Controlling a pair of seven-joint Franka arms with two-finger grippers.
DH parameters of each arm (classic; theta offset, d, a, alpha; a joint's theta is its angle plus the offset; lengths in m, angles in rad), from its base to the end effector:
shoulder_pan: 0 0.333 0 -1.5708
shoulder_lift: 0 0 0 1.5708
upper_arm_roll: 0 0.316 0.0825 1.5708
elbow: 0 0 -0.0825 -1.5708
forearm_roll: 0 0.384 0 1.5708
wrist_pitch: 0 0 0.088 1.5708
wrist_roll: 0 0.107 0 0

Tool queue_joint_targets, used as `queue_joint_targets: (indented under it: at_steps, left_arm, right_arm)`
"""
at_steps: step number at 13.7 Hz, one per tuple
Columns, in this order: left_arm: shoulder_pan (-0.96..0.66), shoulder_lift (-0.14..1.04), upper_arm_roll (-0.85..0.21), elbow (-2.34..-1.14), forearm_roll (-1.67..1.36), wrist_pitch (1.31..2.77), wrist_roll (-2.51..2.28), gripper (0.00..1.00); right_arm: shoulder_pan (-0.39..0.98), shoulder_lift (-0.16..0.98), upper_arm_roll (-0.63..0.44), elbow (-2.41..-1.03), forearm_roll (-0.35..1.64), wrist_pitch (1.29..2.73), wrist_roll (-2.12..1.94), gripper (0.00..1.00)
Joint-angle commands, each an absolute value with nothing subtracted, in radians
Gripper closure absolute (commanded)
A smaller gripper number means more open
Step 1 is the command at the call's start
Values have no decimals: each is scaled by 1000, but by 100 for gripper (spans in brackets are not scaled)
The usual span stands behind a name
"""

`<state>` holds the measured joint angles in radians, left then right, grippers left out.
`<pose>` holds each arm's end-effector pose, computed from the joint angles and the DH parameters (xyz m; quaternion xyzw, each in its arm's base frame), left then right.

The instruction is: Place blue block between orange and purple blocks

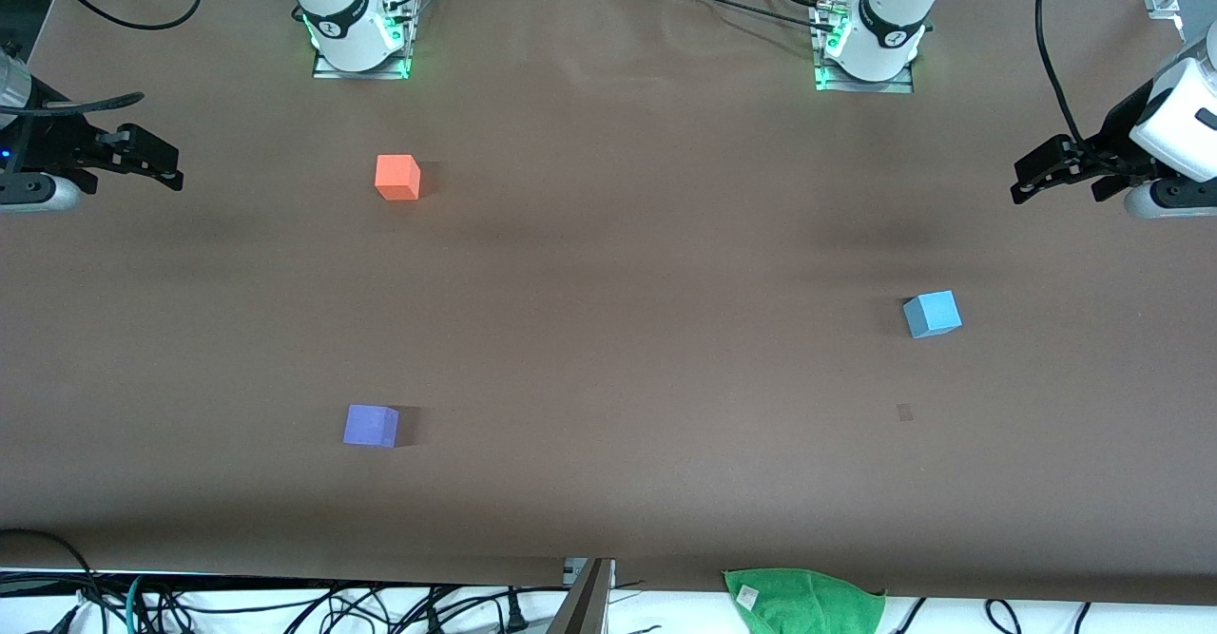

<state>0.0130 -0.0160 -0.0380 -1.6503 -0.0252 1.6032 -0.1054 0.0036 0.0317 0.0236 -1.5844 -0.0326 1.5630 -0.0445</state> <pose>0.5503 -0.0165 0.5986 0.9990 0.0408 -0.0163 0.0112 0.5619 0.0116 0.5998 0.9989 0.0361 -0.0267 0.0157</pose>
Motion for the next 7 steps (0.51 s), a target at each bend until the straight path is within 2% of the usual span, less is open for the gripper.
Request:
queue_joint_targets:
  at_steps: [1,7]
  left_arm:
    - [17,-12,-40,-1624,-23,1560,-81,0]
    - [34,-8,-22,-1637,-26,1542,-75,0]
  right_arm:
    - [-12,35,34,-1572,-25,1559,-61,0]
    - [-12,35,34,-1572,-26,1559,-60,0]
